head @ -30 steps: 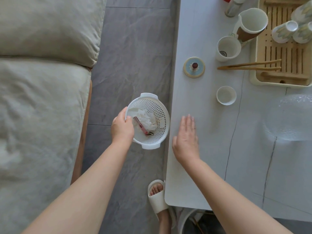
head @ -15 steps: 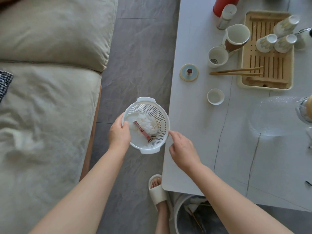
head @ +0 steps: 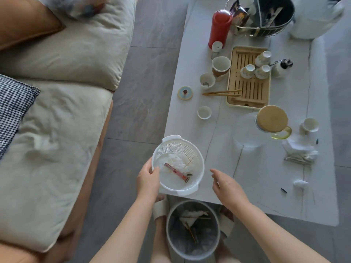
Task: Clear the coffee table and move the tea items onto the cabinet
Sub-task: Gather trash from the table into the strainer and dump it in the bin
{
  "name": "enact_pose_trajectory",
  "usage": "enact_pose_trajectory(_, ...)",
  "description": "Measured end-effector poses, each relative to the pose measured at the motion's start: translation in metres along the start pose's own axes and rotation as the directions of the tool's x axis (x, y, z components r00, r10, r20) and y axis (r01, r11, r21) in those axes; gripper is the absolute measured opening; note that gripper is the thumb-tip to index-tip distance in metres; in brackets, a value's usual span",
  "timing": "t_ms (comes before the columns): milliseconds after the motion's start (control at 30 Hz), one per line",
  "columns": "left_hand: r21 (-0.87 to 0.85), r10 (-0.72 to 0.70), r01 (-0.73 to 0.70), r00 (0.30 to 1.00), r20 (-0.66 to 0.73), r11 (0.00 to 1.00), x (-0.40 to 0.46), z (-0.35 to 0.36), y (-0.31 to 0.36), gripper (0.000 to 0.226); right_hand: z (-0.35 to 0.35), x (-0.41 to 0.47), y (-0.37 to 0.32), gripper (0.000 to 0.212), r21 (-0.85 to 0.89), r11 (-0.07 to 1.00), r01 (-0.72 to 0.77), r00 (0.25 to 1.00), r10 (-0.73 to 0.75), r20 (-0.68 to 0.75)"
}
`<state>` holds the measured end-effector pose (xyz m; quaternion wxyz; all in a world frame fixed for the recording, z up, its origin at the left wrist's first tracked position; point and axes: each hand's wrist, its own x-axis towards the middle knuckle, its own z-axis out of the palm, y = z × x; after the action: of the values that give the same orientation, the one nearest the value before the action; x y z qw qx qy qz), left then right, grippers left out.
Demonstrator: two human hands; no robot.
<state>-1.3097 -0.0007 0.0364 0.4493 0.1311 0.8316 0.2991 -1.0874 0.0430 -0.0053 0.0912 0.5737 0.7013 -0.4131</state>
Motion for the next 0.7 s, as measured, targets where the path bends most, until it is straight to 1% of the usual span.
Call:
enact_pose_trajectory(100, -0.048, -0.029, 0.029, 1.0, -0.001, 0.998, -0.037, 0.029, -0.014, 0.04, -0.012, -0.024, 0.027, 0.045, 0.015, 1.0, -0.014, 1.0, 0.014, 0.005)
enact_pose_trajectory(233, -0.086, -0.065, 0.067, 0.998, 0.024, 0.994, -0.077, 0.06, -0.028, 0.035, -0.028, -0.052, 0.058, 0.043, 0.064, 0.997, -0.039, 0.999, 0.04, -0.014)
enact_pose_trajectory(300, -0.099, -0.078, 0.08, 0.997, 0.027, 0.992, -0.093, 0.069, -0.035, 0.039, -0.033, -0.064, 0.073, 0.043, 0.089, 0.994, -0.06, 0.998, 0.063, -0.025)
enact_pose_trajectory(367, -0.107, -0.091, 0.094, 0.995, 0.034, 0.99, -0.105, 0.076, -0.044, 0.039, -0.034, -0.076, 0.089, 0.043, 0.129, 0.986, -0.107, 0.994, 0.111, -0.026)
enact_pose_trajectory(467, -0.136, -0.091, 0.097, 0.994, 0.054, 0.986, -0.121, 0.089, -0.056, 0.034, -0.03, -0.091, 0.119, 0.043, 0.168, 0.968, -0.189, 0.98, 0.196, -0.025)
enact_pose_trajectory(567, -0.136, -0.083, 0.095, 0.992, 0.091, 0.986, -0.132, 0.106, -0.071, 0.038, -0.022, -0.105, 0.151, 0.042, 0.136, 0.955, -0.264, 0.962, 0.27, -0.032)
enact_pose_trajectory(700, -0.149, -0.07, 0.086, 0.991, 0.114, 0.985, -0.148, 0.13, -0.088, 0.031, -0.017, -0.119, 0.19, 0.041, 0.094, 0.952, -0.291, 0.953, 0.298, -0.064)
